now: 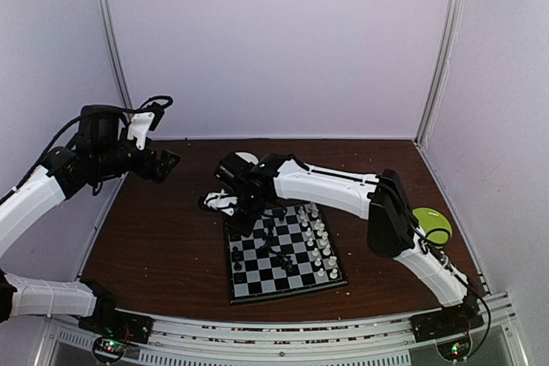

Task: Set up the chess pieces on the board
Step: Place the bishop on f8, then pick up the pawn from the chess pile, then place the pawn at h7, then pick up the pawn from the chess pile.

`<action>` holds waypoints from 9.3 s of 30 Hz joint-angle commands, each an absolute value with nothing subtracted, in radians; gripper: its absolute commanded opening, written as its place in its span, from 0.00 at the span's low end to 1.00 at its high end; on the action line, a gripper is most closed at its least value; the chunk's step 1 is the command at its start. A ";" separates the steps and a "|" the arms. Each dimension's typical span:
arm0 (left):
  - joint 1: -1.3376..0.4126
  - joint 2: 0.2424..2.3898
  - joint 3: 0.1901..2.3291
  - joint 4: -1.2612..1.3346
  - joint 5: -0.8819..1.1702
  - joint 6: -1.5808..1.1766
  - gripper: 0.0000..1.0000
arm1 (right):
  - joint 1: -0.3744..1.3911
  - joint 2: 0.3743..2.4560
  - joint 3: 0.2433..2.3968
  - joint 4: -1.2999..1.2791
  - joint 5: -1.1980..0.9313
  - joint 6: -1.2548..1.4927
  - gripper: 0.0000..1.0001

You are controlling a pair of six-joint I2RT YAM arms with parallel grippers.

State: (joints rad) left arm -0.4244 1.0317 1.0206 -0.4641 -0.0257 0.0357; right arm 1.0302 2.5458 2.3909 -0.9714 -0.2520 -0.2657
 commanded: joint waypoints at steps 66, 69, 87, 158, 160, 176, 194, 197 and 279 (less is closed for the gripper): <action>-0.890 1.830 1.480 -0.632 -0.031 -0.145 0.46 | 0.445 1.367 1.132 -0.582 -0.701 -0.309 0.43; -0.893 1.892 1.538 -0.655 -0.031 -0.148 0.46 | 0.445 1.370 1.130 -0.586 -0.701 -0.317 0.43; -0.893 2.082 1.644 -0.684 -0.005 -0.155 0.38 | 0.444 1.391 1.139 -0.602 -0.686 -0.332 0.41; -0.742 1.978 1.518 -0.726 -0.015 -0.085 0.03 | 0.445 1.460 1.156 -0.621 -0.684 -0.336 0.36; -0.742 1.981 1.517 -0.728 -0.012 -0.083 0.03 | 0.444 1.463 1.157 -0.623 -0.683 -0.337 0.36; -0.742 2.011 1.524 -0.727 0.003 -0.086 0.03 | 0.445 1.465 1.160 -0.625 -0.681 -0.340 0.36; -0.742 2.035 1.526 -0.729 0.005 -0.086 0.07 | 0.445 1.468 1.161 -0.629 -0.681 -0.341 0.36; -0.742 2.036 1.525 -0.727 0.000 -0.087 0.09 | 0.445 1.469 1.161 -0.629 -0.681 -0.342 0.36; -0.832 2.002 1.661 -0.693 0.094 -0.102 0.02 | 0.419 1.447 1.160 -0.637 -0.680 -0.342 0.36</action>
